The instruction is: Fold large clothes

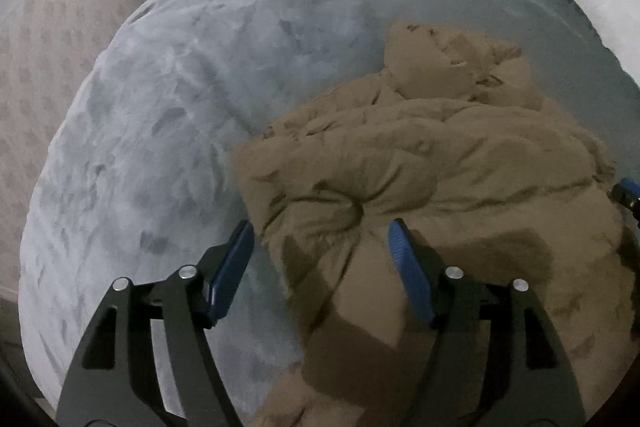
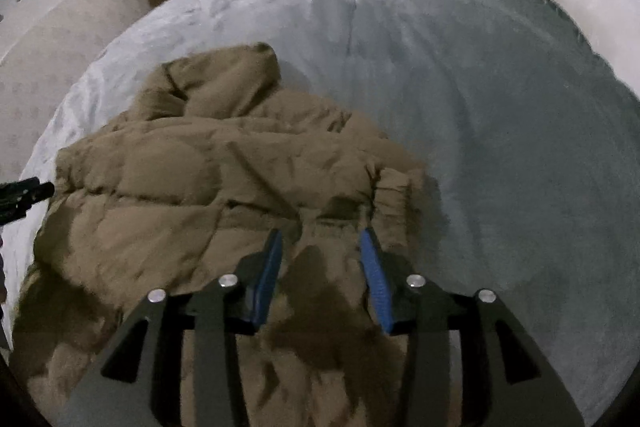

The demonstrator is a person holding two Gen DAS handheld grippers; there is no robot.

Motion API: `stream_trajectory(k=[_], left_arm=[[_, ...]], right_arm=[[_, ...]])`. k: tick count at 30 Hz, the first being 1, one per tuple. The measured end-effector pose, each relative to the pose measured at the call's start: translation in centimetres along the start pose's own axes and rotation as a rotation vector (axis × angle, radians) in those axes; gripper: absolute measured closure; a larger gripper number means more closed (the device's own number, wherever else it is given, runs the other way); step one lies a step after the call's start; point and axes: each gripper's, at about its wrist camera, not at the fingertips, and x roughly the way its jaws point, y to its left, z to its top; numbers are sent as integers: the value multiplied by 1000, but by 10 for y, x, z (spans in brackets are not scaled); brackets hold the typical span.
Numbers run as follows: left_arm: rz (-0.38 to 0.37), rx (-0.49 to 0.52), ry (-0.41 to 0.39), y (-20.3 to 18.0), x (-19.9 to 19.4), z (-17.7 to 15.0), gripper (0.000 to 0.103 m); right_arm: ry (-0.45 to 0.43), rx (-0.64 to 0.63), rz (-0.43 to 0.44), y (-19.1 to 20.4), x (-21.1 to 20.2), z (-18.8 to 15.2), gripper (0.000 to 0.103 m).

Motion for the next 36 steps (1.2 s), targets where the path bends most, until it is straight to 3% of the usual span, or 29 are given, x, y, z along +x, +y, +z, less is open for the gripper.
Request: stream_trajectory(k=[5,11,20,25,31,33,34,36], left_arm=[[16,58,-17,-18,-18,-20,38],[43,130,45,-45,15,-29,52],[41,105,111,-52,64,-15,54],[48,101,74,-52,50,-20,53],[46,44,-13,-43,6,-45,32],[64,41,-62,-48,-15,-59,18],[72,32,-88,-50,-25,-66,7],[71,-3,-135,-51,-44,-84,3]], right_arm=[[-18,-2,-29,-1,-25,-19,62],[39,-5,-38,3,-9,-29,62],[134,0,-51,4,31,-39,62],[93,5,-48,5,20,-46,62],[-10,24,-7,9,-38,-67,59],[-44,31,-13,13,-57,-81,53],[-52,35,-13,14,-63,-87,48],[-62,48,-6,20,-75,-103,48]])
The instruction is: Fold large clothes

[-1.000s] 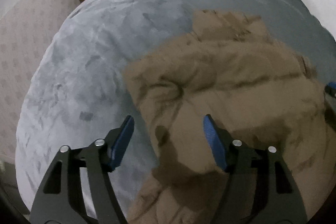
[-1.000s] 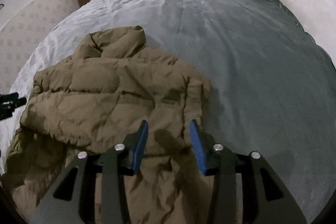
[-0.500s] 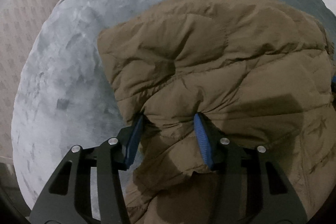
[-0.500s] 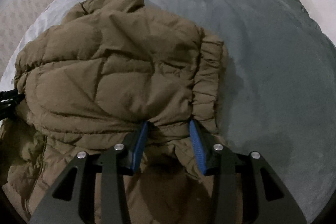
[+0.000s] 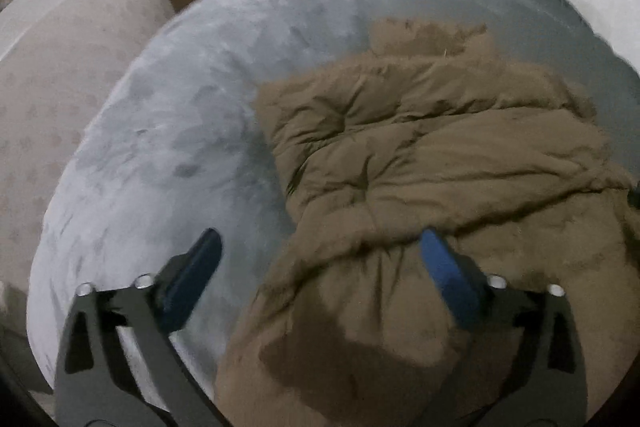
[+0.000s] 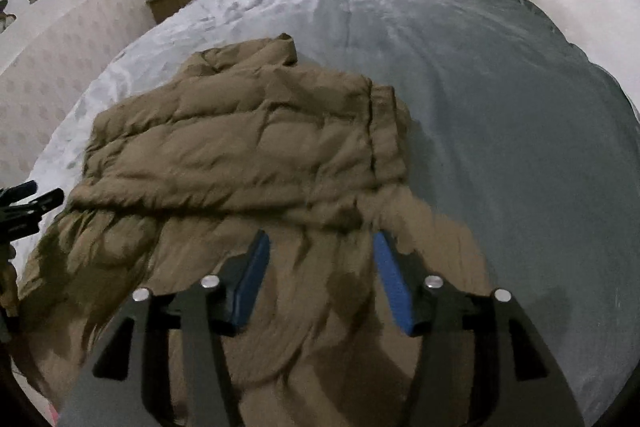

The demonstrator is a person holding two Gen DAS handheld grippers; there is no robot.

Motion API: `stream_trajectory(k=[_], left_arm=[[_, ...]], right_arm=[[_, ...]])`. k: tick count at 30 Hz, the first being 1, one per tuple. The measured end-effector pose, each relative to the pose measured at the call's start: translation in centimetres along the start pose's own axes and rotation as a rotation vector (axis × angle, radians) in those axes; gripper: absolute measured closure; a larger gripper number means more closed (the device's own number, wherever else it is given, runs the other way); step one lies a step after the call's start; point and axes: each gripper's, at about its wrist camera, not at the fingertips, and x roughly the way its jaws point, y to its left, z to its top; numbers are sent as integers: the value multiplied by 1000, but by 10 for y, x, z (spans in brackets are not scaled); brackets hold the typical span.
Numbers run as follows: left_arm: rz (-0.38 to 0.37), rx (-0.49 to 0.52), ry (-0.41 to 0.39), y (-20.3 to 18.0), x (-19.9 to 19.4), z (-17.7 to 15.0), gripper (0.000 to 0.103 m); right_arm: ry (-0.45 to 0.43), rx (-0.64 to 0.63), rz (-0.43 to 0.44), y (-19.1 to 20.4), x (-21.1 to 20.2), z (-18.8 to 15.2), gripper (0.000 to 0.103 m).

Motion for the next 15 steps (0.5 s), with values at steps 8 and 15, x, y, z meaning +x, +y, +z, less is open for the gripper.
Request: stream_trajectory(k=[8,15], left_arm=[[-6,-130,-26,30,-64,-60,3],[-31,-153,-17,29,-78,-89,3]], right_arm=[[-70,-2,-19,15,-43,-61,18],[-84,-42,-135,11,-69,-83,8]])
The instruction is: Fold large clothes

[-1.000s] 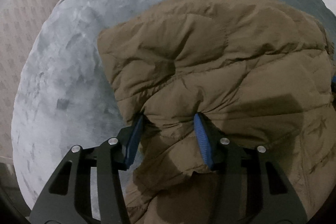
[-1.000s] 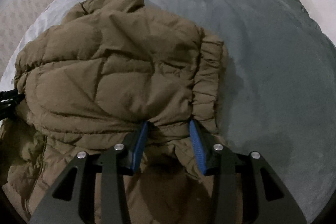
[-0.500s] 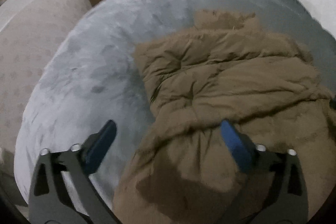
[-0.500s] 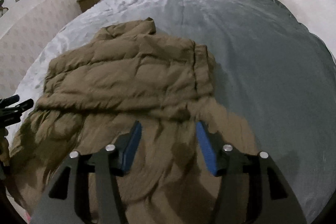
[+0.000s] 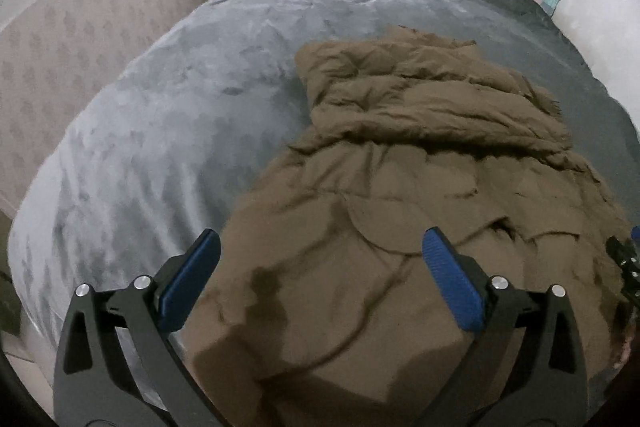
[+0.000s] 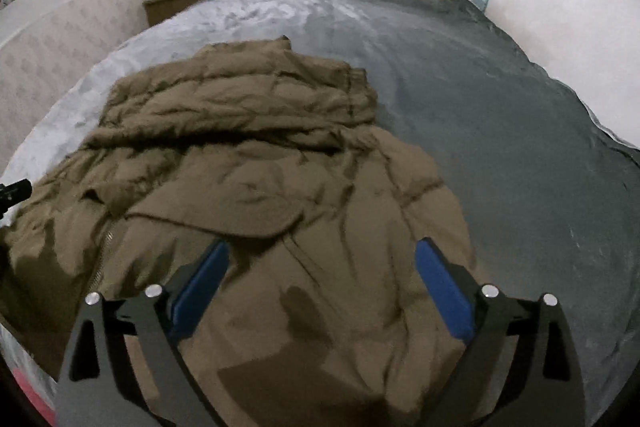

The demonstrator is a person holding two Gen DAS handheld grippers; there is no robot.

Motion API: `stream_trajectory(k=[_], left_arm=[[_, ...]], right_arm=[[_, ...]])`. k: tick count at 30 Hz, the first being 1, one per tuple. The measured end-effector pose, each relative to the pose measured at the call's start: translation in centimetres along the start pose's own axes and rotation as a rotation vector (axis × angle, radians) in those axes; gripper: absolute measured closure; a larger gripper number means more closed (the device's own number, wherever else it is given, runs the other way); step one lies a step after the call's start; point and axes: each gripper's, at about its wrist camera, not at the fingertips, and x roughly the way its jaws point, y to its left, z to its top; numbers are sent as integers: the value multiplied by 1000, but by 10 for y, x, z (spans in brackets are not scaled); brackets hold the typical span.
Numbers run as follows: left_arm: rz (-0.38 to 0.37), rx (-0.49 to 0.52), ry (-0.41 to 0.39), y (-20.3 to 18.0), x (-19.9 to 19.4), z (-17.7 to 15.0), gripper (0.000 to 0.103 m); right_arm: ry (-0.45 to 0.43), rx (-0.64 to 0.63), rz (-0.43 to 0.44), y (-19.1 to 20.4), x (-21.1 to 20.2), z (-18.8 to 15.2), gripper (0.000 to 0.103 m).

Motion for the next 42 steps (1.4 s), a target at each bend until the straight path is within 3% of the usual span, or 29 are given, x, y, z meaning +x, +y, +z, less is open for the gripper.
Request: stream_trajectory(k=[4,13,17,27,32,42], left_arm=[[6,51,23,-8,-8,-8,3],[-34,116,44,-19,-32,-13,3],[-3,166,16,-19,-34,-23,3],[26,79,32,-2,-27,-52,3],[57,81,3,4,-32,-47,3],[26,17,-35,25,-54,-49,3]], right_arm=[[-9,71,1,-15,-8,-5,8],[-94,101,-109,-28,-41,-15,8],[-103,124,-67,-30,-40,-20,8],[-120,-95,-74,7,-40,-39,8],[-110,-62,-36,2,-40,-40,8],[-105,-16,-25,-7,-42,-40,8]])
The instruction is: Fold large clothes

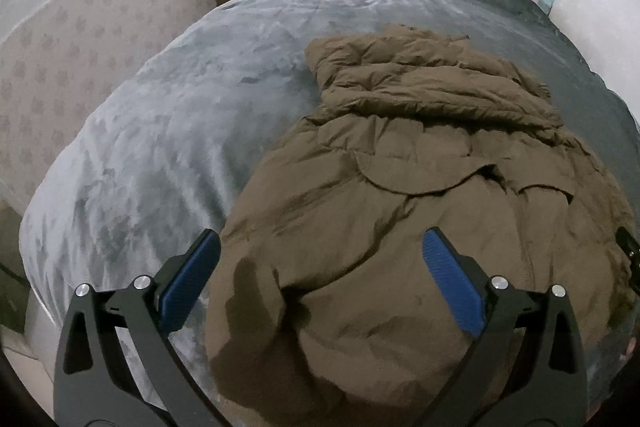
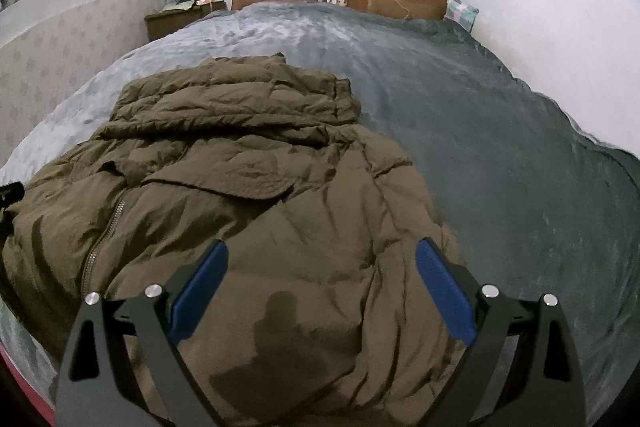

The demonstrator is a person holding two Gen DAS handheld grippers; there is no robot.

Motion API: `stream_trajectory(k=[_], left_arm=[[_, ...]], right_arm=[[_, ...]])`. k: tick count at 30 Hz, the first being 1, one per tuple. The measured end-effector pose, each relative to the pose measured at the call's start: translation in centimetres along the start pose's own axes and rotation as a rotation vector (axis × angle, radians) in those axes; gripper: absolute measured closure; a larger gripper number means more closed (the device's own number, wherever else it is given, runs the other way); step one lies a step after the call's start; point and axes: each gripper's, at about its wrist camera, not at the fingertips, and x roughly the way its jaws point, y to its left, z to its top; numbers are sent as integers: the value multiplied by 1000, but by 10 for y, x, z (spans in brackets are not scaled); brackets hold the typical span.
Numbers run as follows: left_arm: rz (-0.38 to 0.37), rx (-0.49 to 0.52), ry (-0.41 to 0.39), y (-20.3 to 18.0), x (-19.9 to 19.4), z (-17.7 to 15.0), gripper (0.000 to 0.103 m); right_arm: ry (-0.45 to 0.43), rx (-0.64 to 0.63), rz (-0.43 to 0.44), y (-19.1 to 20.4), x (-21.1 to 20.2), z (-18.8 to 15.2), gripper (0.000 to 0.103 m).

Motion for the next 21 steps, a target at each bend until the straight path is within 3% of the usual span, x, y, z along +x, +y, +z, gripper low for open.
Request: stream_trajectory(k=[7,14,21], left_arm=[[9,63,-20,-10,-5,-9,3],[-25,6,-51,6,-13,-15,3],[7,-5,-35,34,-15,-28,3]], right_arm=[[-13,45,-14,-9,-2,-15,8],[-45,21,0,-2,-14,-21,8],[-97,87,-13,-14,-29,-33,2]])
